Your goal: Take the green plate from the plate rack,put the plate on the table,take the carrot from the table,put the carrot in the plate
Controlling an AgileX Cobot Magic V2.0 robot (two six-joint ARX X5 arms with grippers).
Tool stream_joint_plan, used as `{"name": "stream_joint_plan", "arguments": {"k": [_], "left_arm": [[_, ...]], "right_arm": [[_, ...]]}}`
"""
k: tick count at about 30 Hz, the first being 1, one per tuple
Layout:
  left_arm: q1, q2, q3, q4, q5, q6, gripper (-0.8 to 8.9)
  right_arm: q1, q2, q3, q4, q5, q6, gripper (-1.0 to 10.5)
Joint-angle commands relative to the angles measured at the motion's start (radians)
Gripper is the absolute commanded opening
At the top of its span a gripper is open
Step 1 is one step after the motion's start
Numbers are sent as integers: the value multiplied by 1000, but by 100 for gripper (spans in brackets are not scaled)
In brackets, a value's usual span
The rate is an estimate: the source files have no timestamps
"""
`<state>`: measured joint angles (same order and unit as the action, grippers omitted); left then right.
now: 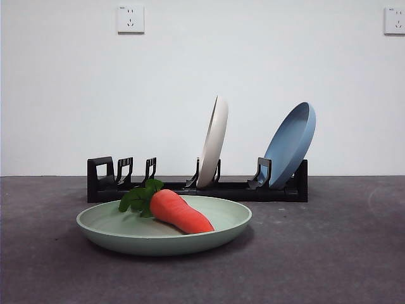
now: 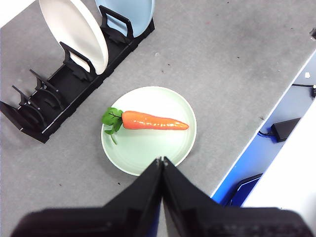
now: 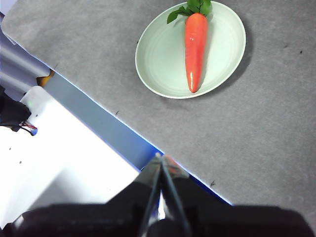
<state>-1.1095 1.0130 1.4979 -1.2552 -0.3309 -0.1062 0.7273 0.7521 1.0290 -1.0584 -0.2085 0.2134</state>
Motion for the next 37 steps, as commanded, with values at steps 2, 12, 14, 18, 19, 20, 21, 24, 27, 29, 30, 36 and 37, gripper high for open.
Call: {"name": "stream_joint_plan", "arguments": {"k": [2,12,14,18,19,20,21,24,27,29,30,36,37], "left_arm": [[3,-9,-4,6,-10,11,-3],[358,-114,-7,422,226,375,-3],[484,-145,-8,491,379,399,-3],[715,-219,-61,621,573,423,-3],[766,-245,-89,655,589,425,-3],[811,-272,-125,689,602,425,-3],[850,-303,-167,723,602,424,-3],[929,-396,-318,822,601,422,-3],[981,-491,-493,915,599,414,-3],[1009,-562,-623,964,600,402,-3],[1019,-590,-675,980,600,389,-3],[1070,-758,-990,1031,599,309,-3],[1074,-780,-1035,1039,599,306,-3]], "right_arm": [[2,-2,-1,2,2,3,1],[2,-2,-1,2,2,3,1],[2,-2,-1,2,2,3,1],[2,-2,-1,2,2,3,1],[2,-2,-1,2,2,3,1],[2,-2,-1,2,2,3,1],[2,-2,-1,2,2,3,1],[2,-2,-1,2,2,3,1],[2,-2,-1,2,2,3,1],[2,-2,-1,2,2,3,1],[2,-2,-1,2,2,3,1],[2,-2,-1,2,2,3,1],[2,-2,-1,2,2,3,1]]}}
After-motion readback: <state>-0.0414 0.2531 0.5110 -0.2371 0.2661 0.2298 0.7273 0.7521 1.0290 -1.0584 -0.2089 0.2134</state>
